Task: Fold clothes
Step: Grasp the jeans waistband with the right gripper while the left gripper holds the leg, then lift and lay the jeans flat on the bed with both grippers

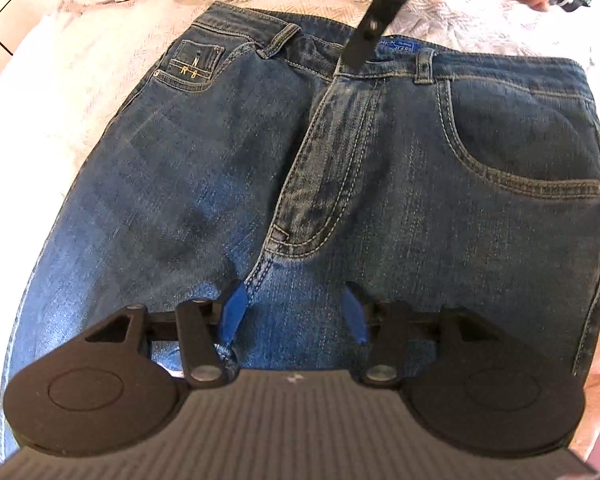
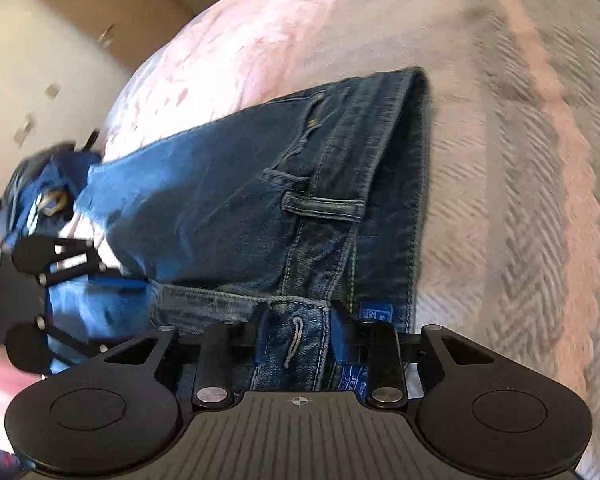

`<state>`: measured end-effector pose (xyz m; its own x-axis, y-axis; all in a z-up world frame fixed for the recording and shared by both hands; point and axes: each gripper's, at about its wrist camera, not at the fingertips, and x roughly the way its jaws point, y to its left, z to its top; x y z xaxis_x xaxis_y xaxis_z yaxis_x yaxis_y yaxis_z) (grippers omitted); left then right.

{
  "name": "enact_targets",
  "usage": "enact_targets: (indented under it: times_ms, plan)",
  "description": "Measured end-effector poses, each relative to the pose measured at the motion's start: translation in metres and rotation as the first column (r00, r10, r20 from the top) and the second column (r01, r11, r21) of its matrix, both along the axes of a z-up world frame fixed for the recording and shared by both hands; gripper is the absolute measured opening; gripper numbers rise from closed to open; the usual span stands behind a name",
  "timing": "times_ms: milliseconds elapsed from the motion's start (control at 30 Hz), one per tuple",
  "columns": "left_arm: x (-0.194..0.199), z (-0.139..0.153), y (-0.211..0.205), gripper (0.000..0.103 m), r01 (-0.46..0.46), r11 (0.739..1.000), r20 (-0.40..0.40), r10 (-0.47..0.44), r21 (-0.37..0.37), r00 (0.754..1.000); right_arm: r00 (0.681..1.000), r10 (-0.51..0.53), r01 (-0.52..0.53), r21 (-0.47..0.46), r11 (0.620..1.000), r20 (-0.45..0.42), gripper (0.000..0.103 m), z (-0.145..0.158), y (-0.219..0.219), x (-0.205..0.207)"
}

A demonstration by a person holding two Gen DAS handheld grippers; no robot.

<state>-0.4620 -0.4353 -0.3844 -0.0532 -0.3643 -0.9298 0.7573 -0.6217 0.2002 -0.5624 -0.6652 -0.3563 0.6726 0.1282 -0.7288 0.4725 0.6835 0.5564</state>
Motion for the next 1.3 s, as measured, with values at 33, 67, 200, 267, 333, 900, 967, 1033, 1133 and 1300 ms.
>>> enact_targets:
  times_ms: [33, 67, 200, 267, 333, 900, 967, 1033, 1133, 1300]
  plan:
    - [-0.001, 0.007, -0.001, 0.046, 0.001, 1.0, -0.012, -0.001, -0.019, 1.0, 1.0, -0.026, 0.026, 0.019, 0.999, 0.002, 0.005, 0.003, -0.002, -0.004]
    - [-0.003, 0.016, -0.003, 0.045, 0.0, 0.999, -0.028, -0.001, -0.042, 1.0, 0.999, -0.036, 0.036, 0.019, 0.999, 0.01, 0.005, 0.011, -0.003, -0.008]
    - [-0.012, 0.027, -0.021, 0.047, -0.034, 0.996, -0.092, 0.026, -0.085, 0.995, 0.999, -0.02, 0.022, -0.044, 0.999, 0.046, 0.003, 0.047, -0.004, -0.023]
    - [-0.018, 0.01, -0.029, 0.047, -0.028, 0.999, -0.07, 0.026, -0.035, 0.997, 1.0, -0.022, 0.023, -0.051, 0.998, 0.007, 0.003, 0.033, -0.002, -0.021]
    - [-0.02, 0.001, -0.028, 0.047, -0.009, 1.0, -0.047, 0.008, -0.018, 0.999, 0.999, -0.026, 0.025, -0.043, 0.999, -0.045, 0.003, 0.01, 0.0, -0.016]
    - [0.115, 0.003, 0.117, 0.049, -0.411, 0.908, 0.172, 0.393, 0.087, 0.903, 0.992, -0.044, 0.021, -0.196, 0.98, -0.114, 0.051, 0.049, 0.069, 0.007]
    - [0.128, 0.002, 0.138, 0.049, -0.439, 0.893, 0.204, 0.415, 0.095, 0.887, 0.991, -0.008, -0.018, -0.187, 0.982, -0.136, 0.051, 0.048, 0.088, 0.012]
    - [0.141, 0.003, 0.158, 0.052, -0.459, 0.884, 0.229, 0.429, 0.092, 0.874, 0.987, 0.015, -0.044, -0.178, 0.983, -0.162, 0.051, 0.045, 0.107, 0.017]
    - [0.166, 0.003, 0.19, 0.054, -0.48, 0.872, 0.262, 0.444, 0.094, 0.857, 0.978, 0.009, -0.045, -0.17, 0.984, -0.208, 0.051, 0.045, 0.135, 0.019]
    - [0.227, 0.005, 0.246, 0.06, -0.525, 0.849, 0.262, 0.494, 0.063, 0.829, 0.961, -0.051, 0.009, -0.154, 0.988, -0.271, 0.051, 0.044, 0.182, 0.023]
